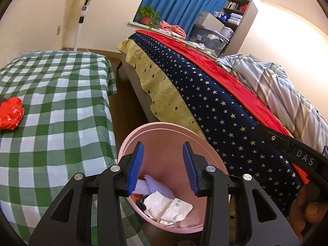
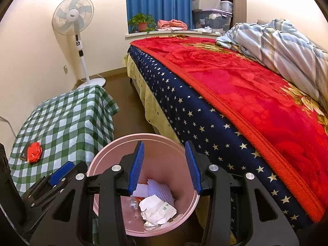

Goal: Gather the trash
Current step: 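Open both tools to drop the strap and paper bag into the bin, then move both open tools back toward the red bag and black pouch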

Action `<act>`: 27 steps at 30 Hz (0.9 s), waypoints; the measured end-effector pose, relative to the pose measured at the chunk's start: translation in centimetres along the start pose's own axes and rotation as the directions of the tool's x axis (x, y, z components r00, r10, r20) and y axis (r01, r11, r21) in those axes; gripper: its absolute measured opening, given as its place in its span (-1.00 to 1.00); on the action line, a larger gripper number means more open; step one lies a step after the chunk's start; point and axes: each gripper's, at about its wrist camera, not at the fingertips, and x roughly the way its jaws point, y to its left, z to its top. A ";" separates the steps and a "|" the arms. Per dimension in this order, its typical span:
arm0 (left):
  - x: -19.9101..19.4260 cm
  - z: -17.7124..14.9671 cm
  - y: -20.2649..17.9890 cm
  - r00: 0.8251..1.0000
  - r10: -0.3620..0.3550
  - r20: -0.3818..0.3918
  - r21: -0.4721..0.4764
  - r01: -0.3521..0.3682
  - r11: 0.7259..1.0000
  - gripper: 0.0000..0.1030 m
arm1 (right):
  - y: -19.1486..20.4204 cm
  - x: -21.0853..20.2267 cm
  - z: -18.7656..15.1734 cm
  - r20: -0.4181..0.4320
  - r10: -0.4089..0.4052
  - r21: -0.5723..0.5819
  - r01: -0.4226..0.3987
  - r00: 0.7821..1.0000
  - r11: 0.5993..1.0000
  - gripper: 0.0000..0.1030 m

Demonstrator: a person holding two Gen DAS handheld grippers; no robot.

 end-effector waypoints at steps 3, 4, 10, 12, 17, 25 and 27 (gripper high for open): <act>-0.7 0.1 0.3 1.000 0.008 0.009 0.005 -0.008 1.000 -0.25 | 0.2 -0.5 0.0 0.016 0.021 0.005 -0.021 1.000 1.000 -0.17; -1.0 0.1 0.5 1.000 0.016 0.014 0.009 -0.016 1.000 -0.25 | 0.4 -0.6 0.0 0.020 0.027 0.005 -0.027 0.999 1.000 -0.17; -3.2 0.5 2.5 0.997 0.062 0.047 -0.001 -0.062 0.998 -0.25 | 2.3 -1.2 -0.3 0.043 0.085 -0.016 -0.084 0.995 0.996 -0.16; -3.9 0.6 3.2 0.995 0.077 0.057 -0.010 -0.076 0.997 -0.25 | 2.8 -1.4 -0.4 0.046 0.099 -0.020 -0.098 0.994 0.995 -0.16; -5.5 0.9 5.0 0.989 0.119 0.083 -0.035 -0.117 0.993 -0.25 | 4.7 -1.7 -0.4 0.053 0.135 -0.031 -0.134 0.989 0.991 -0.16; -7.5 0.9 7.1 0.978 0.176 0.109 -0.052 -0.171 0.984 -0.25 | 7.6 -2.0 -0.8 0.060 0.193 -0.057 -0.190 0.979 0.980 -0.16; -8.0 0.9 7.6 0.975 0.191 0.117 -0.060 -0.185 0.981 -0.25 | 8.3 -1.9 -1.0 0.058 0.206 -0.060 -0.202 0.977 0.977 -0.16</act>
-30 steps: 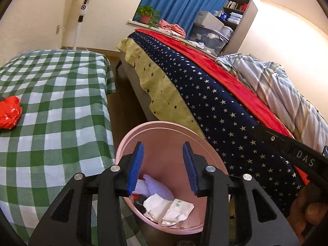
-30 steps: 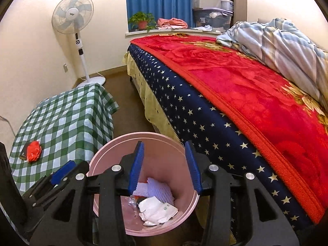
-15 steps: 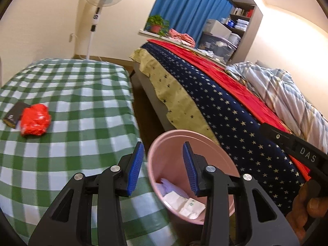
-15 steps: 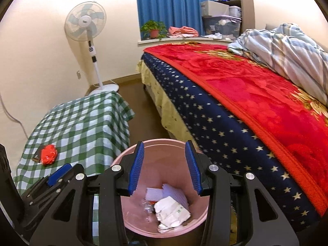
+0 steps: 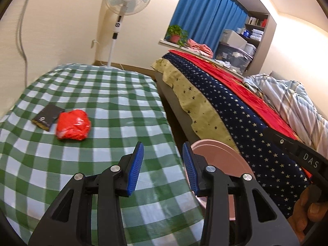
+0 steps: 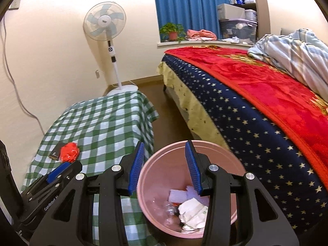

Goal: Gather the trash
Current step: 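Move both open tools back toward the red bag and black pouch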

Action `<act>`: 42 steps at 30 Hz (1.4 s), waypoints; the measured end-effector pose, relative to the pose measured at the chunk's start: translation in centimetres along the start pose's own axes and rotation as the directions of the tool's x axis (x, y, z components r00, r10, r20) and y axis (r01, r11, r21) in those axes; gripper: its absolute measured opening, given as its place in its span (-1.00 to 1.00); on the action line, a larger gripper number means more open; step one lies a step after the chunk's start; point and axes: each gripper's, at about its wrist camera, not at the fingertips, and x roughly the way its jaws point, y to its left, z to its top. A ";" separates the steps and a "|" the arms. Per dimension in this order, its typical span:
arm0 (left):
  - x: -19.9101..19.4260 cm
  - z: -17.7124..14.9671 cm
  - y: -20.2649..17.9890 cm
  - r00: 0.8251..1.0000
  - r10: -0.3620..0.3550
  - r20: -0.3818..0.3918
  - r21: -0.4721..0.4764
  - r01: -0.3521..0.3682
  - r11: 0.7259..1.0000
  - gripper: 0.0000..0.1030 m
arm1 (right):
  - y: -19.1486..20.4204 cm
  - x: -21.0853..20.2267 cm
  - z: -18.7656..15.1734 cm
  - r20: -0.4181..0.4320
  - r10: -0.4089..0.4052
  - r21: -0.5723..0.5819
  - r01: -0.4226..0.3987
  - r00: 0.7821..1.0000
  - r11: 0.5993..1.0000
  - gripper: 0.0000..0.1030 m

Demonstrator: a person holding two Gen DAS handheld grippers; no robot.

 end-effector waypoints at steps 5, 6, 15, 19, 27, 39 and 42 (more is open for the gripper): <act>-0.6 0.3 1.6 0.999 0.035 0.017 -0.022 -0.034 0.999 -0.25 | 1.6 0.6 -0.2 -0.003 0.029 -0.012 -0.029 1.000 1.000 -0.16; -0.7 0.3 2.0 0.999 0.042 0.020 -0.026 -0.041 0.999 -0.25 | 2.0 0.7 -0.2 -0.004 0.035 -0.015 -0.035 0.999 0.999 -0.16; -1.0 0.5 4.0 0.995 0.090 0.034 -0.049 -0.089 0.995 -0.25 | 4.2 2.1 -0.6 -0.016 0.077 -0.026 -0.077 0.997 0.997 -0.16; -1.3 0.7 5.3 0.988 0.148 0.053 -0.059 -0.145 0.988 -0.36 | 5.2 3.0 -0.8 -0.021 0.110 -0.019 -0.110 0.994 0.994 -0.16; -2.9 0.9 9.5 0.953 0.288 0.089 -0.151 -0.273 0.950 -0.52 | 8.5 5.6 -2.0 -0.045 0.206 -0.043 -0.208 0.978 0.977 -0.16; -3.7 1.0 14.3 0.880 0.466 0.088 -0.253 -0.433 0.865 -0.52 | 13.7 10.6 -3.1 -0.115 0.329 -0.039 -0.335 0.937 0.941 -0.08; -3.7 1.1 14.7 0.863 0.497 0.094 -0.256 -0.461 0.849 -0.52 | 14.7 11.7 -3.2 -0.128 0.349 -0.035 -0.356 0.928 0.934 0.08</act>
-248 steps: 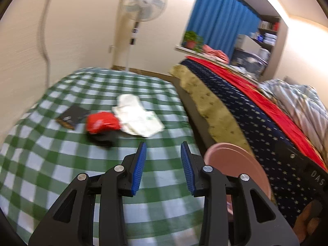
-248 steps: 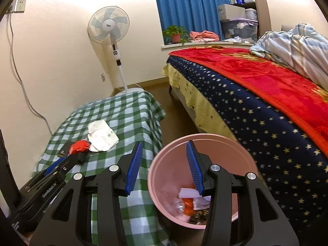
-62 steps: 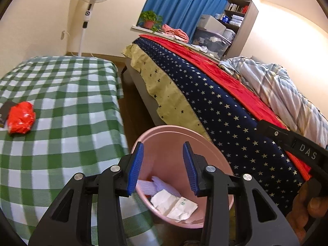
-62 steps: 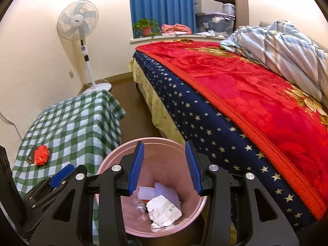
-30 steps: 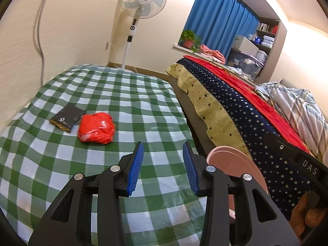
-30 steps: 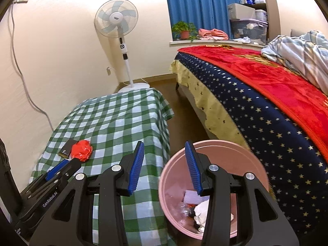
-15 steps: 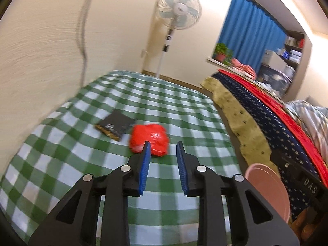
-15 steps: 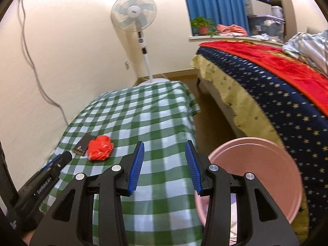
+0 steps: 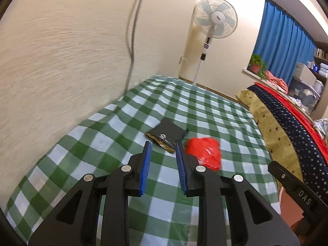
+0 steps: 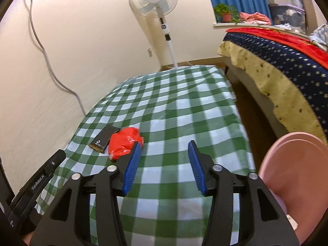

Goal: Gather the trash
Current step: 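Move both open tools back toward the red bag and black pouch, then grasp the red plastic bag with the right tool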

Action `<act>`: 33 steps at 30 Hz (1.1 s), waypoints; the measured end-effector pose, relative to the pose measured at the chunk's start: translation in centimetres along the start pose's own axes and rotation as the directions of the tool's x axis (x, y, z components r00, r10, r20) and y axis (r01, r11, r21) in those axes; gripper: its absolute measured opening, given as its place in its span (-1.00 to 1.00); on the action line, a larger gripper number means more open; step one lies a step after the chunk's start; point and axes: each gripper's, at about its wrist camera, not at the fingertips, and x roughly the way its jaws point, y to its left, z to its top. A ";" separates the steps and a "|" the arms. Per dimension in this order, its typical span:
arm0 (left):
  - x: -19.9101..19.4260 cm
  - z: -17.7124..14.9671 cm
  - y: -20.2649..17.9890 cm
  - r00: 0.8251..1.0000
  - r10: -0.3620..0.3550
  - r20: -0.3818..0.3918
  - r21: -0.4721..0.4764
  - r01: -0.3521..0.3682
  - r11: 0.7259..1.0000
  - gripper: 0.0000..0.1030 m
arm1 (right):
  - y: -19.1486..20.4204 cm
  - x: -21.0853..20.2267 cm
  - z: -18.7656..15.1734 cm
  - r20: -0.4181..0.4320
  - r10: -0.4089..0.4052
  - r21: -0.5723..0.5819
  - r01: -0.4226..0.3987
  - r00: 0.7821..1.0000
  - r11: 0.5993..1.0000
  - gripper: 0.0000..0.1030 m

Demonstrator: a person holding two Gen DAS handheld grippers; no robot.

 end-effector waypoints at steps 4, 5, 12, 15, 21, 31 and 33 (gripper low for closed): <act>0.3 0.3 0.1 1.000 0.025 0.014 0.005 -0.025 1.000 -0.52 | 0.8 2.2 0.1 -0.032 0.042 0.014 -0.042 0.999 0.999 0.21; 0.4 0.4 0.2 0.999 0.030 0.015 0.007 -0.030 1.000 -0.52 | 1.1 2.6 0.0 -0.039 0.051 0.013 -0.051 0.998 0.999 0.24; 1.3 1.0 1.1 0.998 0.063 0.018 -0.005 -0.063 0.998 -0.53 | 2.6 5.9 -0.2 -0.091 0.084 0.009 -0.084 0.992 0.996 0.55; 1.4 1.4 1.3 0.997 0.071 0.020 -0.012 -0.071 0.997 -0.53 | 3.6 7.4 -0.2 -0.120 0.084 -0.006 -0.085 0.989 0.996 0.62; 1.9 1.8 1.8 0.996 0.085 0.023 -0.011 -0.084 0.996 -0.53 | 5.7 9.8 -0.2 -0.183 0.083 -0.057 -0.094 0.980 0.994 0.64; 3.2 2.0 2.1 0.997 0.078 0.007 -0.025 -0.078 0.997 -0.53 | 5.8 11.4 -0.3 -0.262 0.059 -0.080 -0.082 0.963 0.993 0.28; 3.5 2.0 1.9 0.998 0.067 0.003 -0.023 -0.067 0.997 -0.53 | 5.3 11.1 -0.2 -0.258 0.065 -0.071 -0.086 0.964 0.994 0.23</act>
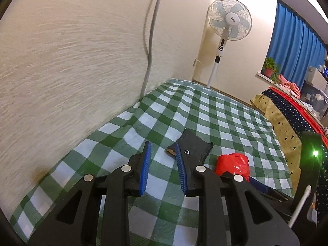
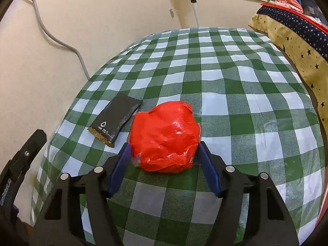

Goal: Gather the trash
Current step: 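Grasp the red plastic bag with the right tool, then grasp the black pouch with the left tool while the right tool holds the red bag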

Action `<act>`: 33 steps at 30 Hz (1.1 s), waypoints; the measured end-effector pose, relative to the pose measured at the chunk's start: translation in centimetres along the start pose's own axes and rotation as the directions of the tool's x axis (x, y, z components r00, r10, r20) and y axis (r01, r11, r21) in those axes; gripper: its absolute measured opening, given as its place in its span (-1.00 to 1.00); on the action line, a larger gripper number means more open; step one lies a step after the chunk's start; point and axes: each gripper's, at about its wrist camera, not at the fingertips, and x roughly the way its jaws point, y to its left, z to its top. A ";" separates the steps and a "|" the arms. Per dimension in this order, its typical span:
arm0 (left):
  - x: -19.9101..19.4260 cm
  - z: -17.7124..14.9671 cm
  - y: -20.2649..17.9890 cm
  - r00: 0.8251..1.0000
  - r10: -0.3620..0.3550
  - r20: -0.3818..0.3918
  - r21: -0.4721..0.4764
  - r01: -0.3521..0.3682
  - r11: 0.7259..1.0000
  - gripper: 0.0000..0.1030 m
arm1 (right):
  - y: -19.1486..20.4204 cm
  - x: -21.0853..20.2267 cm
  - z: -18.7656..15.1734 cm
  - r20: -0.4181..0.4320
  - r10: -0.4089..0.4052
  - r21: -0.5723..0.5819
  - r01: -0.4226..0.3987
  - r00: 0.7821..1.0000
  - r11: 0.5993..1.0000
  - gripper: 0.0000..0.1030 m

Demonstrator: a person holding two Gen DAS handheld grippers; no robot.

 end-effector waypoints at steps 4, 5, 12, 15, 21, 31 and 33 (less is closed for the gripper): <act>0.9 -0.1 -0.7 0.999 -0.036 -0.026 0.017 0.036 0.999 -0.53 | -1.5 -1.3 0.0 0.037 -0.032 0.033 0.030 0.999 0.999 0.21; 1.2 -0.1 -1.1 0.998 -0.051 -0.038 0.024 0.051 0.998 -0.53 | -2.2 -1.7 0.0 0.046 -0.045 0.044 0.043 0.998 0.998 0.21; 3.9 -0.6 -5.1 0.983 -0.122 -0.136 0.162 0.143 0.976 -0.52 | -4.8 -3.8 0.4 0.089 -0.082 0.083 0.075 0.993 0.994 0.21; 5.3 -0.9 -6.7 0.977 -0.112 -0.184 0.227 0.153 0.962 -0.52 | -5.5 -4.0 0.4 0.091 -0.086 0.094 0.078 0.992 0.993 0.21; 7.6 -1.1 -7.4 0.964 -0.050 -0.262 0.253 0.118 0.960 -0.52 | -6.7 -3.9 0.1 0.086 -0.085 0.122 0.075 0.993 0.990 0.21; 9.0 -1.4 -7.0 0.951 0.024 -0.309 0.240 0.053 0.969 -0.98 | -6.9 -4.2 -0.1 0.085 -0.077 0.124 0.066 0.993 0.990 0.21; 8.8 -1.3 -7.0 0.952 0.015 -0.306 0.235 0.060 0.970 -1.00 | -6.8 -4.6 -0.1 0.090 -0.078 0.123 0.067 0.993 0.990 0.21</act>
